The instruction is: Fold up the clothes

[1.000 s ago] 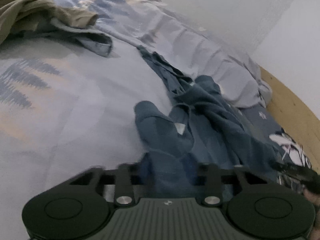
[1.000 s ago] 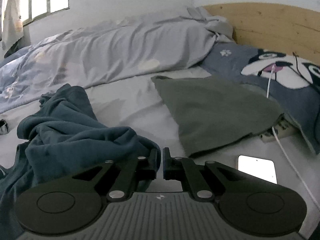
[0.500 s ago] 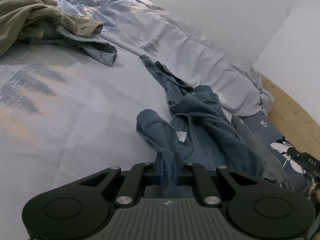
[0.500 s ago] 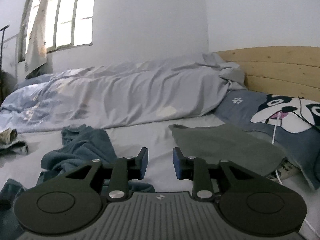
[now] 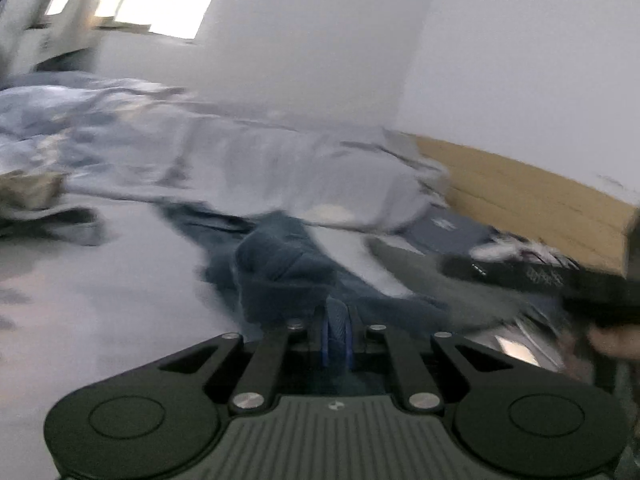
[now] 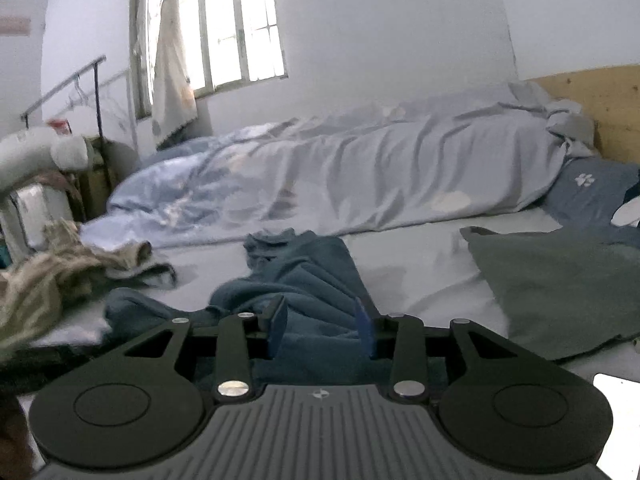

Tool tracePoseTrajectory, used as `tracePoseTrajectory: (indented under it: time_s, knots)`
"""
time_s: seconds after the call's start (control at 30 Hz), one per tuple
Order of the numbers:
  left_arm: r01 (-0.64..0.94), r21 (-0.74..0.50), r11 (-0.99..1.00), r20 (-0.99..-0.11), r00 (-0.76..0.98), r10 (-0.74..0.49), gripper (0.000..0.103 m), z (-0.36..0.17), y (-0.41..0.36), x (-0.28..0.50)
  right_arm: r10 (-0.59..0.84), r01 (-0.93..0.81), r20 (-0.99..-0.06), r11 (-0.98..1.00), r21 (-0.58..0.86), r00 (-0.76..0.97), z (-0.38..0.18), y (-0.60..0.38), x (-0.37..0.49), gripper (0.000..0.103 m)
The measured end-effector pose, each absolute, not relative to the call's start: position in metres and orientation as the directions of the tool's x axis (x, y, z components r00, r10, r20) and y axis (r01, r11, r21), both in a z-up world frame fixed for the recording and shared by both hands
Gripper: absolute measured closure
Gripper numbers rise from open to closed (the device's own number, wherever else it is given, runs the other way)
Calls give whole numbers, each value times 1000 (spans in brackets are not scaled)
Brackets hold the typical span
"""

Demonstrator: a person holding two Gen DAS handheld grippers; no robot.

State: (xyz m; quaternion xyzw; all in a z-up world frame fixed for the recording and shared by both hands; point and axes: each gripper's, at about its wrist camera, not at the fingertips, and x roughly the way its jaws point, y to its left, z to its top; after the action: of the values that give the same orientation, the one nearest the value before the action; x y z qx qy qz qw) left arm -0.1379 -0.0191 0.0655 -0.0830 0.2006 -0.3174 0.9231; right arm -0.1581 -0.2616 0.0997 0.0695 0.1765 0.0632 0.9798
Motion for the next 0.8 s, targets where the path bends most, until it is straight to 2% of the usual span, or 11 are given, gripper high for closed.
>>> tracePoseTrajectory:
  time_s: [0.2,0.27,0.33,0.43,0.53,0.63,0.8]
  knots:
    - [668,-163,726,-418,620,-664,96,54,-81,-148,179,-102,-336,967,235,925,101,-286,-169,62]
    - [696,-131,706,-436,599,-671,88,50,-95,-151,200,-117,-340,961,250,919,102,-294,-172,61]
    - [728,-121,675,-439,571,-694,74,47,-102,-154,212,-127,-346,960,251,914,102,-298,-175,60]
    - [771,-123,625,-417,532,-737,57,49,-105,-162,218,-135,-350,960,247,911,102,-302,-178,60]
    - [800,-156,579,-377,493,-784,56,51,-102,-171,229,-147,-338,957,252,913,105,-304,-181,59]
    - [857,-233,459,-306,383,-871,53,54,-93,-177,255,-174,-323,950,259,911,109,-302,-183,59]
    - [900,-217,378,-275,315,-908,53,59,-85,-196,299,-225,-320,942,248,899,115,-290,-184,59]
